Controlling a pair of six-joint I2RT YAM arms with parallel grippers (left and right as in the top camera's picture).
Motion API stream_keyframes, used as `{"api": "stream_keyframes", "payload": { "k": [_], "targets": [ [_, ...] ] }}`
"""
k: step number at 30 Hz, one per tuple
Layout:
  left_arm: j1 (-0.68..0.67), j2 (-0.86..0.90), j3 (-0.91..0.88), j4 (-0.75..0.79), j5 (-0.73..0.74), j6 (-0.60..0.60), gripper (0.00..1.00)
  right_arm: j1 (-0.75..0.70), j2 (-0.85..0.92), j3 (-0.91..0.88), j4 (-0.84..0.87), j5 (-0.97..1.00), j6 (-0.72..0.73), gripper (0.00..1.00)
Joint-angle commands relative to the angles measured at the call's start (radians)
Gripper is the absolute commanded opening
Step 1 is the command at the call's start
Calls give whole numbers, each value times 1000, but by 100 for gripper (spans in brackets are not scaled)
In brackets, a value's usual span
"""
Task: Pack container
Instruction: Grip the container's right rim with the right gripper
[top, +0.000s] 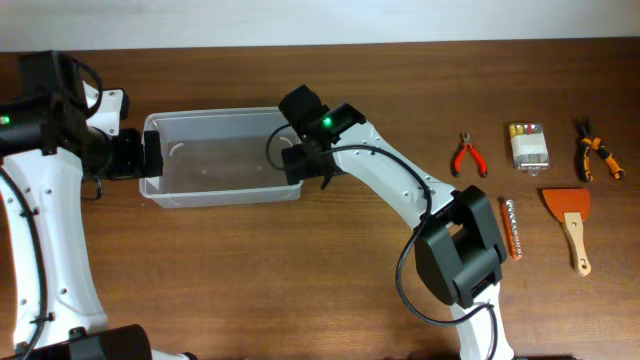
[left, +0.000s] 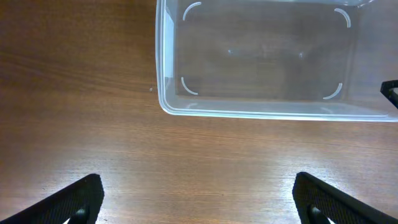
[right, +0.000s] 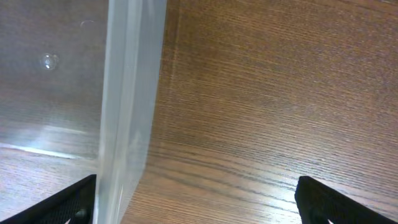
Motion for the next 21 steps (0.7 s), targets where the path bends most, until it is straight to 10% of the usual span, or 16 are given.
{"api": "stream_keyframes", "payload": {
  "k": [1,6,21],
  "targets": [
    [3,5,11,-4,18,-13,99,2,11,13,-2,-2,-10,99],
    [3,5,11,-4,18,-13,99,2,11,13,10,-2,-11,98],
    [3,5,11,-5,18,-13,99,2,11,14,77,-2,-11,33]
  ]
}}
